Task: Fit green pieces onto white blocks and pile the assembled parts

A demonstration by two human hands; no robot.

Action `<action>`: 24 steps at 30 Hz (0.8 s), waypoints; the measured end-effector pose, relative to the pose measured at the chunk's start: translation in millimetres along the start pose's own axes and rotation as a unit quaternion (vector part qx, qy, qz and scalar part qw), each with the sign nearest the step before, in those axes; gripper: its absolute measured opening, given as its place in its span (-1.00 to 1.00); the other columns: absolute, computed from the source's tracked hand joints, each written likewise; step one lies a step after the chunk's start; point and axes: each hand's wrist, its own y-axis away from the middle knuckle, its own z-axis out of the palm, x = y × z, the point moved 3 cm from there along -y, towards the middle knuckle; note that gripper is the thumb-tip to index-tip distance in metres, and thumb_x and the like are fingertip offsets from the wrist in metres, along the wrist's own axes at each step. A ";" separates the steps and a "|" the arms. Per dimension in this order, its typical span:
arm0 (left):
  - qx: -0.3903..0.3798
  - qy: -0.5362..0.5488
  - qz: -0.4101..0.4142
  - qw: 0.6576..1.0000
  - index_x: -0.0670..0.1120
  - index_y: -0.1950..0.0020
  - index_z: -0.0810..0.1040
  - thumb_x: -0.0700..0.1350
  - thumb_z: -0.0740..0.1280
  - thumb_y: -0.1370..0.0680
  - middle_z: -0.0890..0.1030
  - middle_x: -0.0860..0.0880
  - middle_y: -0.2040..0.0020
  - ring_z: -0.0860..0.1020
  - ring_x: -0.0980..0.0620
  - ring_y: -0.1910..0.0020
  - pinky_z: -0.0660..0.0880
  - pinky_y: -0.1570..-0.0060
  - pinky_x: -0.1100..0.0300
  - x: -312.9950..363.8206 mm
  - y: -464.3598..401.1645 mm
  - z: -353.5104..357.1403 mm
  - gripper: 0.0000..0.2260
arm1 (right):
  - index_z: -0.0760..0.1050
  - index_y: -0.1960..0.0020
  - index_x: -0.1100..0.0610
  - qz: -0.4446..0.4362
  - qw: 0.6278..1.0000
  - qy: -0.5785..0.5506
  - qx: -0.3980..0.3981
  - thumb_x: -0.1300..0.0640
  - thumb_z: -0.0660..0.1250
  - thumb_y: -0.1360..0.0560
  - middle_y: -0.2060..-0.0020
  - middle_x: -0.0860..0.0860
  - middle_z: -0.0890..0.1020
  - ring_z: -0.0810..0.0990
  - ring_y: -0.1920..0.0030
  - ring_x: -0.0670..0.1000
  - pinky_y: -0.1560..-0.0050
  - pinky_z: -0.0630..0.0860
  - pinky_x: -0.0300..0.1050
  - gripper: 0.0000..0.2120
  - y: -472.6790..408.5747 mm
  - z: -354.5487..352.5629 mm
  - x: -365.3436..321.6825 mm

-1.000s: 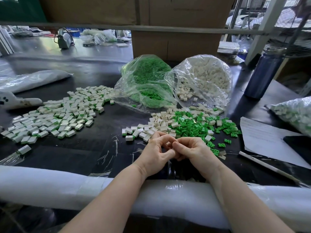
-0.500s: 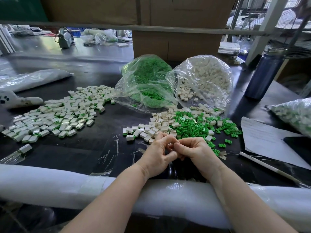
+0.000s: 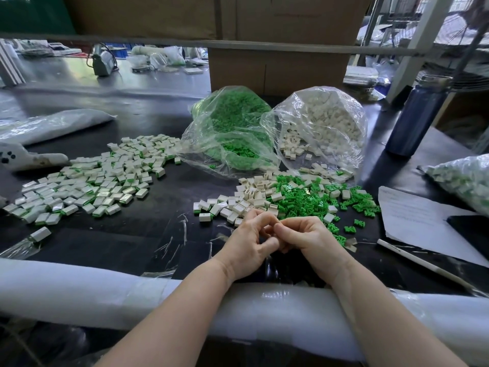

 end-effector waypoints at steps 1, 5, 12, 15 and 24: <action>-0.003 0.002 -0.001 1.000 0.09 0.20 0.44 -0.30 0.31 -0.47 0.34 0.07 0.05 0.47 0.05 0.15 0.51 0.00 0.22 0.0 0.1 0.4 -0.73 | 0.65 0.17 0.24 0.001 1.000 -0.003 -0.001 0.12 0.37 -0.37 0.37 0.12 0.57 0.50 0.39 -0.09 0.34 0.45 -0.32 -0.81 0.2 -0.1 -0.1; -0.009 -0.002 -0.003 1.000 0.08 0.19 0.44 -0.31 0.32 -0.47 0.35 0.06 0.03 0.51 -0.13 0.05 0.51 -0.06 0.07 1.0 0.3 1.1 -0.74 | 0.65 0.21 0.22 -0.002 1.000 -0.007 0.005 0.22 0.35 -0.43 0.43 0.06 0.57 0.47 0.43 -0.12 0.38 0.43 -0.33 -0.88 0.0 -0.9 1.1; -0.011 -0.015 -0.005 1.000 0.08 0.19 0.44 -0.30 0.32 -0.47 0.36 0.04 0.02 0.49 -0.07 0.06 0.48 -0.06 0.12 2.5 0.9 0.4 -0.75 | 0.65 0.21 0.26 0.002 1.000 -0.016 0.015 0.20 0.37 -0.39 0.42 0.11 0.55 0.47 0.44 -0.10 0.40 0.42 -0.33 -0.87 0.1 -0.4 0.9; -0.013 -0.018 -0.005 1.000 0.07 0.18 0.44 -0.30 0.31 -0.47 0.36 0.03 0.02 0.50 -0.07 0.05 0.49 -0.07 0.12 3.2 0.9 0.8 -0.76 | 0.65 0.22 0.25 0.003 1.000 -0.020 0.017 0.23 0.36 -0.42 0.44 0.08 0.56 0.47 0.45 -0.11 0.41 0.42 -0.33 -0.88 -0.2 -0.4 1.2; -0.004 -0.013 -0.002 1.000 0.05 0.18 0.43 -0.33 0.29 -0.48 0.36 -0.01 0.03 0.44 0.04 0.19 0.45 0.08 0.31 4.3 0.8 0.4 -0.74 | 0.63 0.19 0.29 -0.006 1.000 -0.002 0.019 0.17 0.37 -0.40 0.35 0.18 0.54 0.47 0.40 -0.08 0.37 0.43 -0.31 -0.83 -1.7 -0.6 2.4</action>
